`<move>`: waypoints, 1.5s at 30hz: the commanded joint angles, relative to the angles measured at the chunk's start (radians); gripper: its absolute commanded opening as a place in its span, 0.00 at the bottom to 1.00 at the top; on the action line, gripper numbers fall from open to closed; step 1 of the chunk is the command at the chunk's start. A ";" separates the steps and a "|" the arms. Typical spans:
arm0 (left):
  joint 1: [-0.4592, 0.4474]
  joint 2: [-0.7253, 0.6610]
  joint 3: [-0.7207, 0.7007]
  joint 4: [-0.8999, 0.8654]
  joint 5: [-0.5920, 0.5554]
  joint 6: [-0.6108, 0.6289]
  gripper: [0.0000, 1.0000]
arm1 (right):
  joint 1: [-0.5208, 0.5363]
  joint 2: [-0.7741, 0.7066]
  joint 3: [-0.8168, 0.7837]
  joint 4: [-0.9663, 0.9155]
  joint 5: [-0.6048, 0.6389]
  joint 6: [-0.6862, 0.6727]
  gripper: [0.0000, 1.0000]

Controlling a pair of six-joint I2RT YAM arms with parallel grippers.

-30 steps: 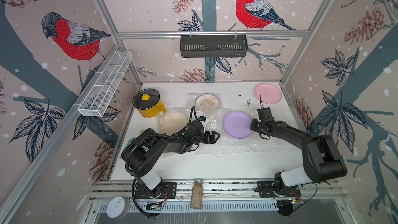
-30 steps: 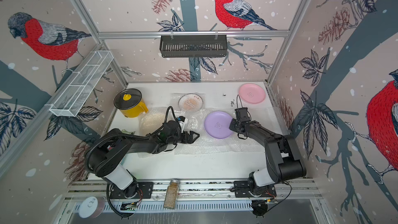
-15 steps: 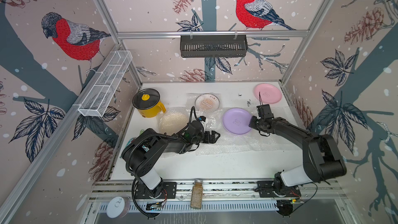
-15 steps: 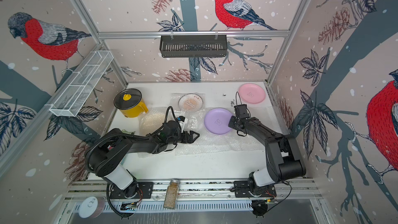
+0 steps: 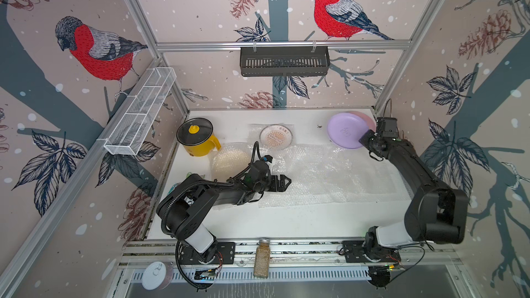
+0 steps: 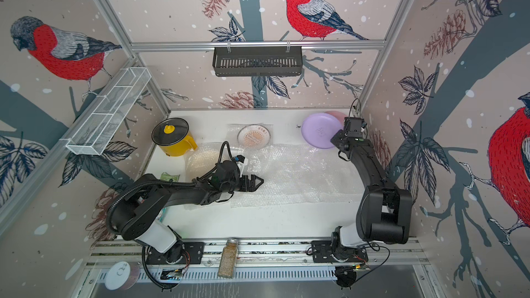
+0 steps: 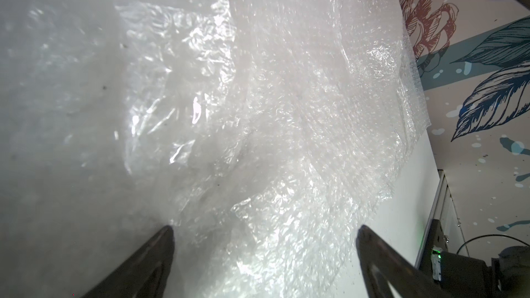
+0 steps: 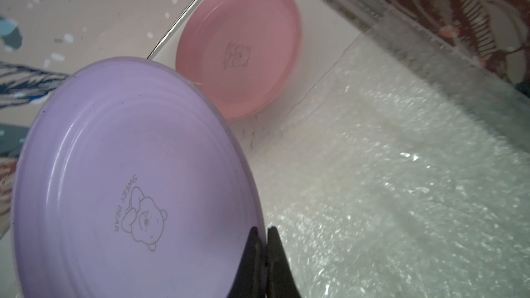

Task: Unpack dinner plates from bubble wrap
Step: Pick up the plate from the bubble wrap, then place the plate on the plate.

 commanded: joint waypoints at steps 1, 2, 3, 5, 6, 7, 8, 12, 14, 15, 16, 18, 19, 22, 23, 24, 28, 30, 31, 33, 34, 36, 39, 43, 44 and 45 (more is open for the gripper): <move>0.002 -0.039 0.024 -0.076 0.048 0.019 0.98 | -0.059 0.069 0.079 -0.003 0.019 0.068 0.03; 0.002 -0.058 0.031 -0.075 0.063 0.016 0.98 | -0.075 0.100 0.110 -0.007 0.038 0.081 0.03; 0.002 -0.076 0.036 -0.069 0.081 0.012 0.98 | -0.087 0.128 0.136 -0.008 0.047 0.090 0.03; 0.002 -0.129 0.041 -0.048 0.128 0.002 0.98 | -0.111 0.208 0.199 -0.007 0.052 0.107 0.03; 0.002 -0.150 0.042 -0.038 0.149 -0.002 0.98 | -0.120 0.243 0.233 -0.015 0.056 0.114 0.02; -0.001 -0.182 0.042 -0.033 0.170 -0.005 0.98 | -0.128 0.283 0.269 -0.024 0.059 0.121 0.02; -0.003 -0.209 0.041 -0.031 0.182 -0.005 0.98 | -0.134 0.317 0.302 -0.031 0.061 0.129 0.02; -0.020 -0.302 0.034 -0.044 0.210 0.007 0.98 | -0.140 0.397 0.354 -0.012 0.096 0.165 0.02; -0.038 -0.363 0.024 -0.060 0.197 0.022 0.98 | -0.145 0.451 0.387 -0.017 0.090 0.184 0.02; -0.044 -0.387 0.017 -0.066 0.190 0.030 0.98 | -0.147 0.479 0.406 -0.026 0.086 0.192 0.03; -0.050 -0.413 0.010 -0.070 0.185 0.033 0.98 | -0.147 0.512 0.427 -0.030 0.070 0.200 0.03; -0.053 -0.449 -0.005 -0.078 0.172 0.032 0.98 | -0.145 0.568 0.461 -0.030 0.047 0.212 0.02; -0.054 -0.460 -0.011 -0.084 0.164 0.030 0.98 | -0.143 0.594 0.482 -0.034 0.045 0.219 0.02; -0.055 -0.480 -0.027 -0.096 0.149 0.035 0.98 | -0.134 0.646 0.520 -0.037 0.043 0.233 0.02; -0.055 -0.483 -0.034 -0.097 0.145 0.034 0.98 | -0.130 0.657 0.530 -0.035 0.043 0.235 0.02; -0.055 -0.483 -0.039 -0.096 0.142 0.031 0.98 | -0.126 0.669 0.540 -0.039 0.043 0.235 0.02; -0.055 -0.475 -0.064 -0.067 0.138 0.019 0.98 | -0.106 0.695 0.586 -0.063 0.056 0.231 0.02; -0.055 -0.470 -0.071 -0.057 0.131 0.013 0.98 | -0.096 0.685 0.595 -0.071 0.077 0.229 0.02; -0.055 -0.466 -0.074 -0.052 0.132 0.010 0.98 | -0.089 0.675 0.592 -0.058 0.084 0.224 0.02; -0.055 -0.462 -0.073 -0.049 0.134 0.008 0.98 | -0.084 0.677 0.614 -0.066 0.080 0.226 0.03; -0.054 -0.461 -0.073 -0.052 0.132 0.009 0.98 | -0.086 0.687 0.638 -0.084 0.068 0.227 0.03; -0.055 -0.471 -0.073 -0.061 0.118 0.010 0.98 | -0.083 0.719 0.698 -0.133 0.068 0.227 0.03; -0.053 -0.495 -0.069 -0.095 0.081 0.013 0.98 | -0.073 0.755 0.759 -0.188 0.093 0.216 0.03; -0.049 -0.533 -0.065 -0.161 -0.014 0.000 0.98 | -0.071 0.776 0.770 -0.216 0.108 0.211 0.03; -0.045 -0.542 -0.065 -0.170 -0.023 -0.002 0.98 | -0.072 0.780 0.770 -0.217 0.104 0.208 0.03; -0.043 -0.549 -0.065 -0.178 -0.031 -0.001 0.98 | -0.071 0.781 0.770 -0.216 0.103 0.205 0.03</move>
